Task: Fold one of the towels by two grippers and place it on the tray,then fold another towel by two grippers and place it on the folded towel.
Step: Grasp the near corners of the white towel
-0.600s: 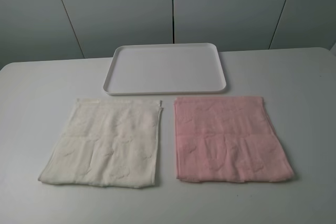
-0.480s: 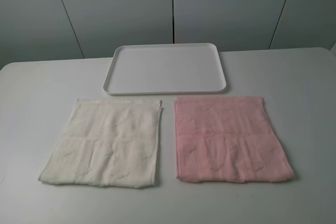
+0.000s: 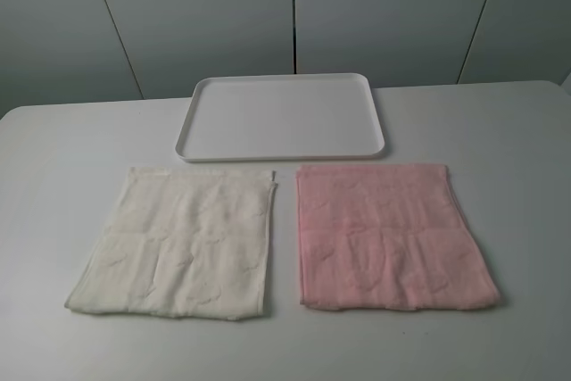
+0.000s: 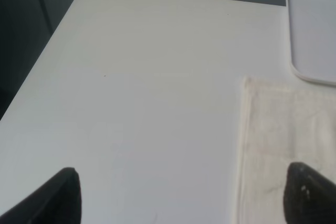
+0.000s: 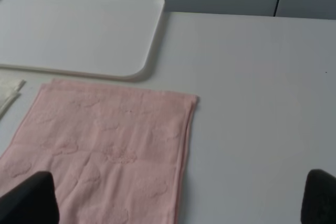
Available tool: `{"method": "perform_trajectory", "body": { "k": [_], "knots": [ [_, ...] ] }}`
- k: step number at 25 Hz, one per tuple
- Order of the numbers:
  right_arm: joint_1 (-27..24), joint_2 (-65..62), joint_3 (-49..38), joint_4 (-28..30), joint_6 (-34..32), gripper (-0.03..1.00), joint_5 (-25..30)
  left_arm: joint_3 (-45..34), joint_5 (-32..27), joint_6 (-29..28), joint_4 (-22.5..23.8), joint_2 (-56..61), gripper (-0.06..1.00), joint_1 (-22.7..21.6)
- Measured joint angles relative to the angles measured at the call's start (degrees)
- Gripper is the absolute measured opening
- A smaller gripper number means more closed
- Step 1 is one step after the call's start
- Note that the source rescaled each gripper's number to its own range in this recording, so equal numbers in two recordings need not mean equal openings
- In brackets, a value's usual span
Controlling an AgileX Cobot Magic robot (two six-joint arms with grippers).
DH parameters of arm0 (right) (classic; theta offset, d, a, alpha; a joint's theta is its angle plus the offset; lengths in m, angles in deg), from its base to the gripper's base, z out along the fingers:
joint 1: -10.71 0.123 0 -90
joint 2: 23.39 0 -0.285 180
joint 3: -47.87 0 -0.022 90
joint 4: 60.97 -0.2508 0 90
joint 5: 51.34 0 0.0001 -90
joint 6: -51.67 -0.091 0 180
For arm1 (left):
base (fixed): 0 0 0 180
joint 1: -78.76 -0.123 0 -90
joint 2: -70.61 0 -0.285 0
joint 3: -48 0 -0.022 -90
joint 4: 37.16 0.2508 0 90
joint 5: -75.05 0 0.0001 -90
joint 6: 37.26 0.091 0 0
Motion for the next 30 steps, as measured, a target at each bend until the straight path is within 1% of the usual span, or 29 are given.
{"method": "perform_trajectory", "body": {
  "k": [30],
  "knots": [
    [0.00, 0.00, 0.00, 0.00, 0.00, 1.00, 0.00, 0.00, 0.00, 0.00, 0.00, 0.00, 1.00, 0.00]
  ]
}}
